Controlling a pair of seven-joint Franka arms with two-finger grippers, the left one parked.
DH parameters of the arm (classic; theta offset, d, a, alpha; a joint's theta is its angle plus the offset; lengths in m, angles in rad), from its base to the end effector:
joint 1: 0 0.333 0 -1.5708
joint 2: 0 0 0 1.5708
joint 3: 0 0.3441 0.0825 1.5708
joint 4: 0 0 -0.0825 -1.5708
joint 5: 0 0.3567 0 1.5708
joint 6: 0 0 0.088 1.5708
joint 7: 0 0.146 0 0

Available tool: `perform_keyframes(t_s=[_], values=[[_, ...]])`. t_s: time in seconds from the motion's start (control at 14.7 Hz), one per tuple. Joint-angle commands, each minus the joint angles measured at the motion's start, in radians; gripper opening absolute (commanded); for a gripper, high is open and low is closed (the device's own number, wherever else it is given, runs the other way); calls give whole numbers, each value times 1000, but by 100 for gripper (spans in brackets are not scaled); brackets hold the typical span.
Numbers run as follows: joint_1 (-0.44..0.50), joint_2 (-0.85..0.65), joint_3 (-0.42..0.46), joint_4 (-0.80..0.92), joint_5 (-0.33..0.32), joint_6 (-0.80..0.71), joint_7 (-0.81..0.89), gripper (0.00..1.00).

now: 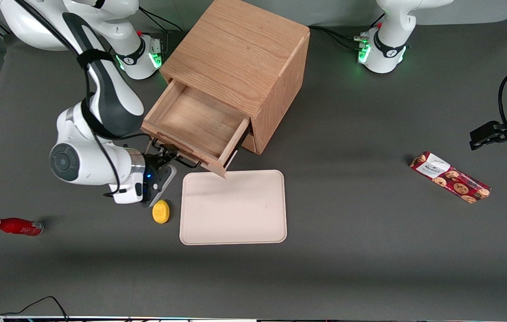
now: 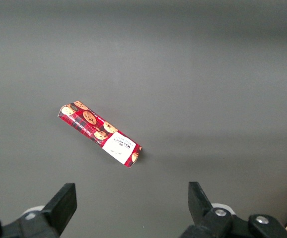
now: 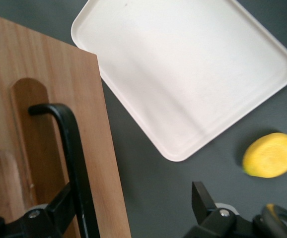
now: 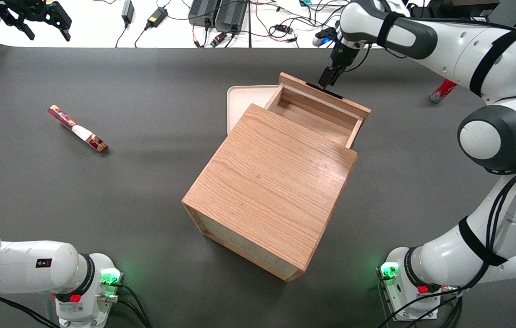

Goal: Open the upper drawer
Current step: 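Pull the handle outward with the right gripper, sliding the drawer open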

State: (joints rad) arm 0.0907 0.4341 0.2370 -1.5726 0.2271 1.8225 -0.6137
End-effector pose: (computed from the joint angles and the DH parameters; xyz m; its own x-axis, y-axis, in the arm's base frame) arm 0.6020 0.2132 0.3870 0.6612 0.7499 0.0233 0.7077 -0.6131 -0.3510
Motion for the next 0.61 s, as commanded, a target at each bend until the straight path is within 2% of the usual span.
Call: perform_keyframes(t_s=[0.0, 0.27, 0.54], values=[[3, 52, -36, 94, -18, -32, -58, 100], [3, 75, -47, 147, -75, -32, -76, 100], [4, 123, -97, 227, -75, -34, -178, 100]])
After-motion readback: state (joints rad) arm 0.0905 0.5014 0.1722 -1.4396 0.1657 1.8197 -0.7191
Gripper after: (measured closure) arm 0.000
